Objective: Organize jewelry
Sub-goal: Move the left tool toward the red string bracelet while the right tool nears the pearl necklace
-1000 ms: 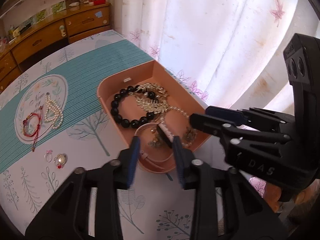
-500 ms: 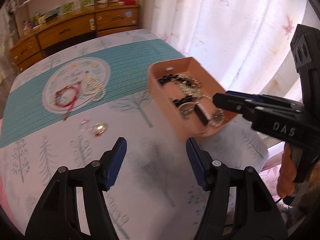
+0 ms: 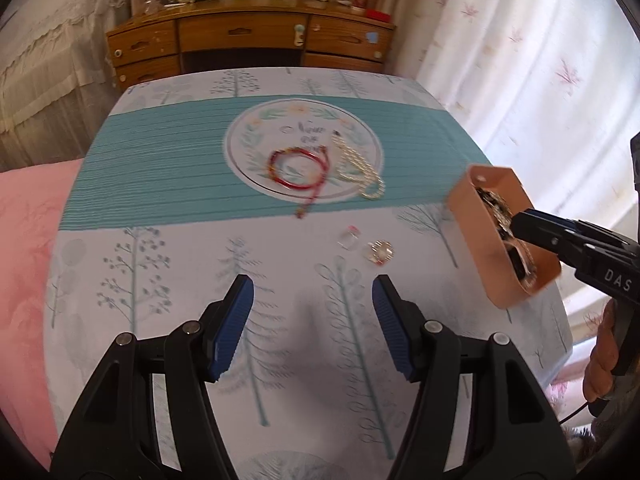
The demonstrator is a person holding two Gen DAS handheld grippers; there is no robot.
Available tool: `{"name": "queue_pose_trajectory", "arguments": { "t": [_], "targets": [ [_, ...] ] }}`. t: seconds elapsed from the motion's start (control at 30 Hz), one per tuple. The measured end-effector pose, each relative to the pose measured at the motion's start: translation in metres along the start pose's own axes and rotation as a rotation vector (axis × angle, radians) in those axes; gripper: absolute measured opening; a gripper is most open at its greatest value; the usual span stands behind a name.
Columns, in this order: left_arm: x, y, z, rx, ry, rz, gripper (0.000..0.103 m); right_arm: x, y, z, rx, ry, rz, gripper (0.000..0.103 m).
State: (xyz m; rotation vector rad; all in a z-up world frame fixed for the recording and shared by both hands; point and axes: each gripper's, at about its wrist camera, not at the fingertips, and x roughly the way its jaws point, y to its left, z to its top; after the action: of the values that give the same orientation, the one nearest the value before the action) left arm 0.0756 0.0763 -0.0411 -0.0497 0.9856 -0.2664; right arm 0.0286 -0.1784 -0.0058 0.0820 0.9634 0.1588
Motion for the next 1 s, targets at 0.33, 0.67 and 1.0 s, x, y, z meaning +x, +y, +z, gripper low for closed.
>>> {"name": "queue_pose_trajectory", "arguments": {
  "t": [0.33,0.67,1.0],
  "targets": [
    [0.069,0.037,0.098,0.044,0.108,0.035,0.059,0.084,0.032,0.102,-0.006,0.151,0.040,0.033],
    [0.159,0.030,0.140,0.112,0.253,0.088,0.059,0.203,0.029,0.163,0.066,0.335,0.001,0.033],
    [0.180,0.020,0.134,0.151,0.256,0.126,0.059,0.242,0.042,0.152,-0.057,0.339,-0.098,0.033]
  ]
}}
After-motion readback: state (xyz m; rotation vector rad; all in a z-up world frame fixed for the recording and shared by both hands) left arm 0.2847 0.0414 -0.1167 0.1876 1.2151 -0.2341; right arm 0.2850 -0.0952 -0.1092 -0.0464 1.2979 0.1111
